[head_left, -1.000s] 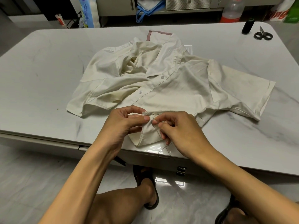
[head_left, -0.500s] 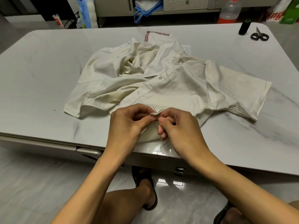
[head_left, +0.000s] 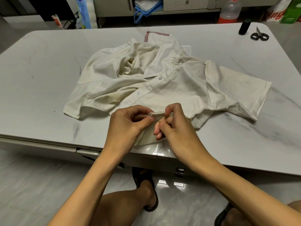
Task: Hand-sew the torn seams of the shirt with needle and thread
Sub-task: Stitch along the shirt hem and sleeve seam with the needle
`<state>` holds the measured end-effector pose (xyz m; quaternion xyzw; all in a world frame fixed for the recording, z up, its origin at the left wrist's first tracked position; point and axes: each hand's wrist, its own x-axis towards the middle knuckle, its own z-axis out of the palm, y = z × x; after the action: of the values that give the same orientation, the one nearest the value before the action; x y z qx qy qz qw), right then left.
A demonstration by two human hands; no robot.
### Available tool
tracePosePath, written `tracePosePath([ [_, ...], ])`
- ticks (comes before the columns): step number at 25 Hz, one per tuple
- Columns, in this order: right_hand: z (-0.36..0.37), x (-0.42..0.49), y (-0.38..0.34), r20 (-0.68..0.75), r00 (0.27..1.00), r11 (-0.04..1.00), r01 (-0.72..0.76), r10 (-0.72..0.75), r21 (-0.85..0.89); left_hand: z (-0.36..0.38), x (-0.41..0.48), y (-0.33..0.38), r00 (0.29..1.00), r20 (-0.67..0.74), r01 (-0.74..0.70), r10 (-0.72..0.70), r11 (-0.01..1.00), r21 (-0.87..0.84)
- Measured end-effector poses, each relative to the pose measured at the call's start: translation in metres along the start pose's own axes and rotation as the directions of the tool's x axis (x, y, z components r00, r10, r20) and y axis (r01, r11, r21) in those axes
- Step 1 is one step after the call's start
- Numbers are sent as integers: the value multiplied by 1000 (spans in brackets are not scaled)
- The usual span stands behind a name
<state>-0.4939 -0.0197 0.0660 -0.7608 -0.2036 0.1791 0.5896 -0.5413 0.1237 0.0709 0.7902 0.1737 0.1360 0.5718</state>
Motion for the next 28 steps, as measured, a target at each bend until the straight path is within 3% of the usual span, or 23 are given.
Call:
tracePosePath([
  [6, -4, 3, -2, -52, 998, 999, 29, -27, 28, 0, -1, 0, 995, 93, -38, 38, 999, -6],
  [11, -8, 3, 1, 3, 1000, 1000, -2, 2, 17, -1, 2, -2, 995, 88, -43, 44, 999, -14],
  [15, -28, 11, 3, -196, 968, 956, 96, -153, -276, -5, 4, -2, 998, 39, -55, 56, 998, -32],
  [17, -34, 17, 2, -232, 956, 944, 102, -180, -314, -5, 3, -2, 997, 43, -68, 68, 998, -18],
  [23, -27, 23, -1, 14, 999, 976, 36, -33, -213, -1, 0, -1, 976, 77, -209, 203, 975, 77],
  [28, -33, 23, -4, 51, 998, 996, -37, 41, -78, 0, -1, -2, 965, 54, -262, 257, 956, 135],
])
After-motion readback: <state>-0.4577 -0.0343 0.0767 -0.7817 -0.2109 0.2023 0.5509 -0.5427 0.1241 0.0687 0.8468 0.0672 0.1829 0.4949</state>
